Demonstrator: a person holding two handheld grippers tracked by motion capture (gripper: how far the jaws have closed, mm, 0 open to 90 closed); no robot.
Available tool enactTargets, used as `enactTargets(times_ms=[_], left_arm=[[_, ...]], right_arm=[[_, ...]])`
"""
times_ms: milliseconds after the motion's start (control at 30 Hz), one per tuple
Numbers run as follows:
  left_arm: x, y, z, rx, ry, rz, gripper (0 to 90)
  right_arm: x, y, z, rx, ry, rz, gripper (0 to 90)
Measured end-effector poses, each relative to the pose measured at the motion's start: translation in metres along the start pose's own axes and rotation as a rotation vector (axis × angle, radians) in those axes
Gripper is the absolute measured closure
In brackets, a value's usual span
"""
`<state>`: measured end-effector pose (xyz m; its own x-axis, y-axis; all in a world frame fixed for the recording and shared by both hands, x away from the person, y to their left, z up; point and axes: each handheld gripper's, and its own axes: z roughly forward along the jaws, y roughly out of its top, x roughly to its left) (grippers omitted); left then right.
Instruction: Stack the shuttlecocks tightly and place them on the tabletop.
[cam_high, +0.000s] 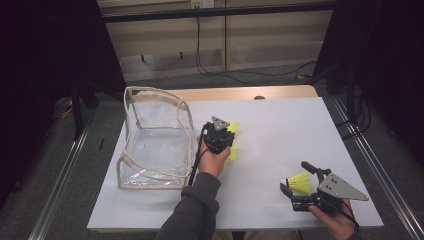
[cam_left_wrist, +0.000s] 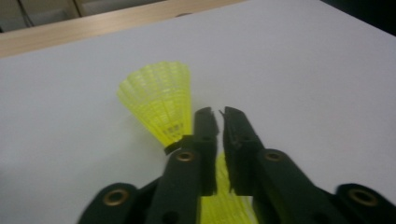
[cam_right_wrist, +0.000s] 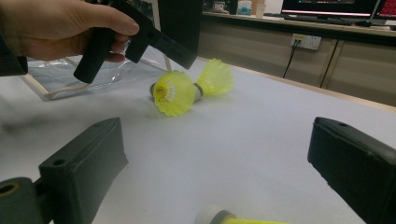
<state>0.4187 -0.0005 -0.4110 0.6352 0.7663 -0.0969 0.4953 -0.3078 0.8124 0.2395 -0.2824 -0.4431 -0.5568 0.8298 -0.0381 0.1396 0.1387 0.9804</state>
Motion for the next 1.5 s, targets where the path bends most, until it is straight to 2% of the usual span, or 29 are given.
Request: enactTargets(times_ms=[33, 300, 633, 800, 867, 967, 1133, 1267, 1400, 1500], left_arm=[[0.0, 0.0, -0.002, 0.002, -0.001, 0.006, 90.0], [-0.006, -0.003, -0.017, -0.009, -0.031, -0.023, 90.0], [-0.013, -0.024, -0.027, 0.02, -0.051, -0.039, 90.0], [-0.016, -0.031, -0.032, 0.021, -0.036, -0.016, 90.0], [-0.017, -0.032, -0.032, 0.023, -0.031, 0.0, 90.0], [-0.019, -0.035, -0.032, 0.014, -0.028, -0.014, 90.0], [-0.02, -0.043, -0.033, 0.037, -0.012, -0.013, 90.0], [-0.02, -0.05, -0.031, 0.025, -0.018, -0.041, 90.0], [-0.017, -0.048, -0.026, -0.001, -0.01, -0.048, 89.2], [-0.015, -0.045, -0.021, 0.002, -0.001, -0.057, 89.2]], right_arm=[[0.0, 0.0, 0.0, 0.0, 0.0, 0.001, 3.3], [0.0, 0.0, 0.0, -0.001, -0.001, -0.001, 3.3], [0.001, 0.0, 0.0, -0.003, 0.0, -0.003, 3.3], [0.001, 0.0, 0.0, -0.001, -0.001, 0.001, 3.3], [0.001, 0.0, 0.0, 0.001, -0.004, -0.001, 3.3], [0.002, 0.001, 0.0, -0.002, -0.003, -0.008, 3.3], [0.001, 0.0, 0.001, 0.003, -0.002, -0.001, 3.3], [0.002, 0.0, 0.001, 0.005, 0.004, 0.001, 3.3], [0.002, 0.0, 0.001, 0.004, 0.002, 0.0, 3.3], [0.001, -0.001, 0.001, 0.007, 0.002, -0.002, 3.3]])
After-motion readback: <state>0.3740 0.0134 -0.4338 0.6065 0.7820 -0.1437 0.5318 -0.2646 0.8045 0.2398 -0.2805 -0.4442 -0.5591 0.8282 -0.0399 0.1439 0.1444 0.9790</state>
